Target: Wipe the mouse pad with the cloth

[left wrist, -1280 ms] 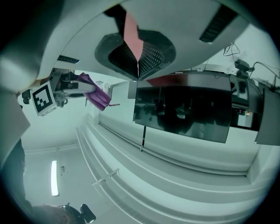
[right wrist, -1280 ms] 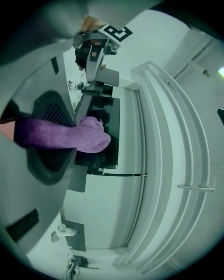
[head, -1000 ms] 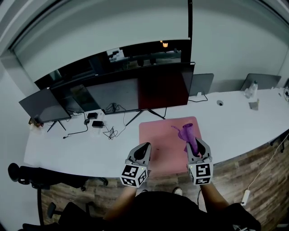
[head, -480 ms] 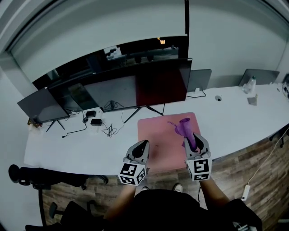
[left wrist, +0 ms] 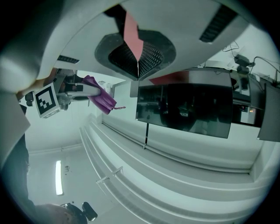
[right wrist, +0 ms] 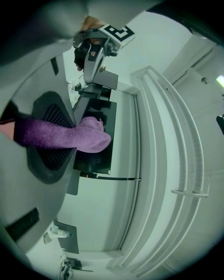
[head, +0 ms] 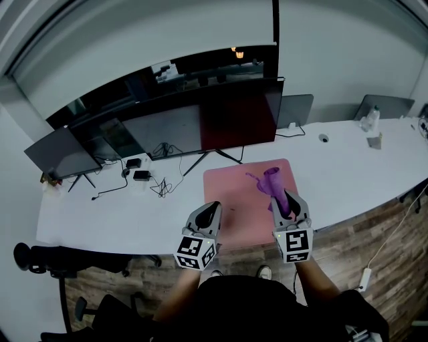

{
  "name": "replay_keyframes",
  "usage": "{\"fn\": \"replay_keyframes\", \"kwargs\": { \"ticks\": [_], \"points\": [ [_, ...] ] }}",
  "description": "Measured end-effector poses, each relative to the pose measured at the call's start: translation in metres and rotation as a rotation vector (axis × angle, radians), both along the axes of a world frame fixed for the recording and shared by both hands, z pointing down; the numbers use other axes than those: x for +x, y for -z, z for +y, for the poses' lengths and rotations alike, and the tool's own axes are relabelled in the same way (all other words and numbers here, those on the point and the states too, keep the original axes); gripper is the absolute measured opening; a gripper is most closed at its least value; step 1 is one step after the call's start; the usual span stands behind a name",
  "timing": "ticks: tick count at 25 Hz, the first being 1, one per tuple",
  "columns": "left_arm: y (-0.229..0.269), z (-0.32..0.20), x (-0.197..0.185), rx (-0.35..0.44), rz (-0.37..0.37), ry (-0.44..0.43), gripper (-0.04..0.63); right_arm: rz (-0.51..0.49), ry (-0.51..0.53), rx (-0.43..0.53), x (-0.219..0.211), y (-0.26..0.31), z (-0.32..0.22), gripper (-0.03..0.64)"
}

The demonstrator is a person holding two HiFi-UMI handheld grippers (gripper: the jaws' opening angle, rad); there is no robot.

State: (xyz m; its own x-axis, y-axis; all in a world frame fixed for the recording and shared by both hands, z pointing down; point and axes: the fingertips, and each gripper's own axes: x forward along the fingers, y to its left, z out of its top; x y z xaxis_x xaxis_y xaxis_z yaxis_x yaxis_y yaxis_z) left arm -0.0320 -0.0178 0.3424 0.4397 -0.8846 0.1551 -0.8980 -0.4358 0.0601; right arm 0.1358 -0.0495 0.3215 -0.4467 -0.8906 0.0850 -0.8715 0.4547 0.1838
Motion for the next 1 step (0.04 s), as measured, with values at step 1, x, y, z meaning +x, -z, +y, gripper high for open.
{"fn": "replay_keyframes", "kwargs": {
  "ticks": [1],
  "points": [
    [0.0001, -0.0005, 0.0002, 0.000, 0.000, 0.001, 0.023, 0.001, 0.001, 0.002, -0.0001, 0.0003, -0.0006, 0.106]
  ]
}}
